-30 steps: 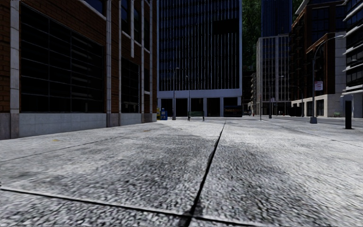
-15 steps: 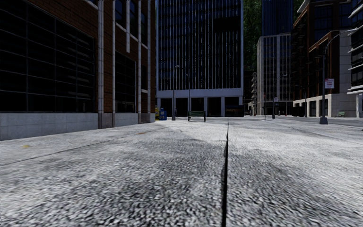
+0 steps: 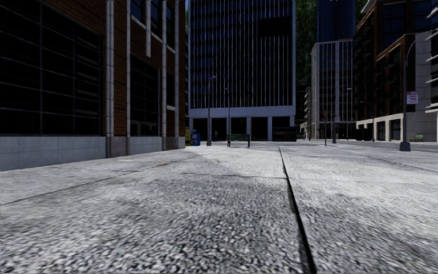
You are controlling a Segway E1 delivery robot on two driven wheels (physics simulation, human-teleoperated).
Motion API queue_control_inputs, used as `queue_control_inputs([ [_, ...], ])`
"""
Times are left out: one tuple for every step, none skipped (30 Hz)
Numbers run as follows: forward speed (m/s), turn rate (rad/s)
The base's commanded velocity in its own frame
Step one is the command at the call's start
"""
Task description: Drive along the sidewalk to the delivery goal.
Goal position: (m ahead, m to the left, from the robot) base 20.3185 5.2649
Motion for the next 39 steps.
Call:
queue_control_inputs([
  [2.0,0.0],
  [2.0,0.0],
  [2.0,0.0],
  [2.0,0.0],
  [2.0,0.0],
  [2.0,0.0],
  [2.0,0.0],
  [2.0,0.0],
  [2.0,0.0],
  [2.0,0.0],
  [2.0,0.0],
  [2.0,0.0],
  [2.0,0.0],
  [2.0,0.0],
  [2.0,0.0],
  [2.0,0.0],
  [2.0,0.0],
  [2.0,0.0],
  [2.0,0.0],
  [2.0,0.0],
  [2.0,0.0],
  [2.0,0.0],
  [2.0,0.0],
  [2.0,0.0],
  [2.0,0.0],
  [2.0,0.0],
  [2.0,0.0],
  [2.0,0.0],
  [2.0,0.0],
  [2.0,0.0],
  [2.0,0.0],
  [2.0,0.0],
  [2.0,0.0],
  [2.0,0.0],
  [2.0,0.0],
  [2.0,0.0],
  [2.0,0.0],
  [2.0,0.0],
  [2.0,0.0],
])
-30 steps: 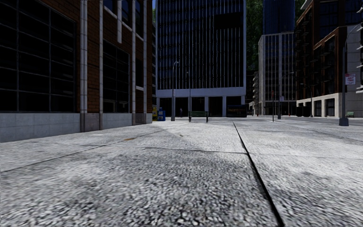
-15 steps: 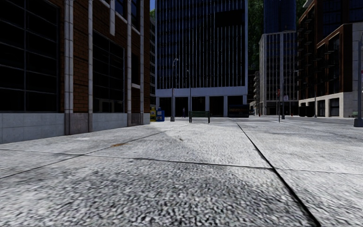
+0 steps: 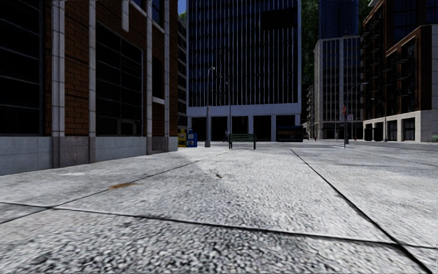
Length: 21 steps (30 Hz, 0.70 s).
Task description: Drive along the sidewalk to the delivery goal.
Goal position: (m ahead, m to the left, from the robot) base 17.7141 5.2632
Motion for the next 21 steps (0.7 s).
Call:
queue_control_inputs([
  [2.0,0.0],
  [2.0,0.0],
  [2.0,0.0],
  [2.0,0.0],
  [2.0,0.0],
  [2.0,0.0],
  [2.0,0.0],
  [2.0,0.0],
  [2.0,0.0],
  [2.0,0.0],
  [2.0,0.0],
  [2.0,0.0],
  [2.0,0.0],
  [2.0,0.0],
  [2.0,0.0],
  [2.0,0.0],
  [2.0,0.0],
  [2.0,0.0],
  [2.0,0.0],
  [2.0,0.0],
  [2.0,0.0],
])
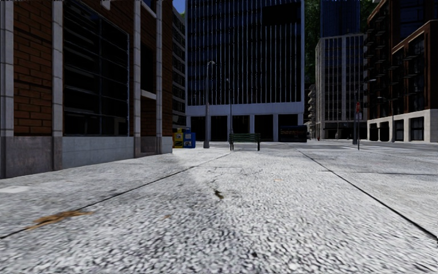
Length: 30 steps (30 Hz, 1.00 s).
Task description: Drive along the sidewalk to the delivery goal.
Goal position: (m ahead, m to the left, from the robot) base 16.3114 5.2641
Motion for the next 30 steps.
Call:
queue_control_inputs([
  [2.0,0.0],
  [2.0,0.0],
  [2.0,0.0],
  [2.0,0.0],
  [2.0,0.0],
  [2.0,0.0],
  [2.0,0.0],
  [2.0,0.0],
  [2.0,0.0],
  [2.0,0.0],
  [2.0,0.0],
  [2.0,0.0],
  [2.0,0.0],
  [2.0,0.0],
  [2.0,0.0],
  [2.0,0.0],
  [2.0,0.0],
  [2.0,0.0],
  [2.0,0.0],
  [2.0,0.0],
  [2.0,0.0],
  [2.0,0.0],
  [2.0,0.0],
  [2.0,0.0],
  [2.0,0.0],
  [2.0,0.0],
  [2.0,0.0],
  [2.0,0.0],
  [2.0,0.0],
  [2.0,0.0],
])
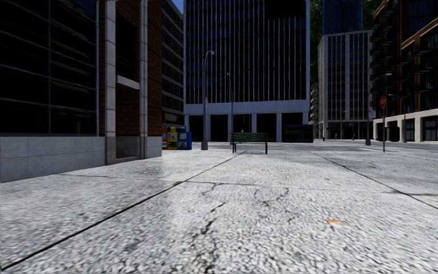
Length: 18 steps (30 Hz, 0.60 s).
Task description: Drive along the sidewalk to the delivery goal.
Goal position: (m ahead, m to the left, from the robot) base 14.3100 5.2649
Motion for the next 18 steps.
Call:
queue_control_inputs([
  [2.0,0.0],
  [2.0,0.0],
  [2.0,0.0],
  [2.0,0.0],
  [2.0,0.0],
  [2.0,0.0],
  [2.0,0.0],
  [2.0,0.0],
  [2.0,0.0],
  [2.0,0.0],
  [2.0,0.0],
  [2.0,0.0],
  [2.0,0.0],
  [2.0,0.0],
  [2.0,0.0],
  [2.0,0.0],
  [2.0,0.0],
  [2.0,0.0],
])
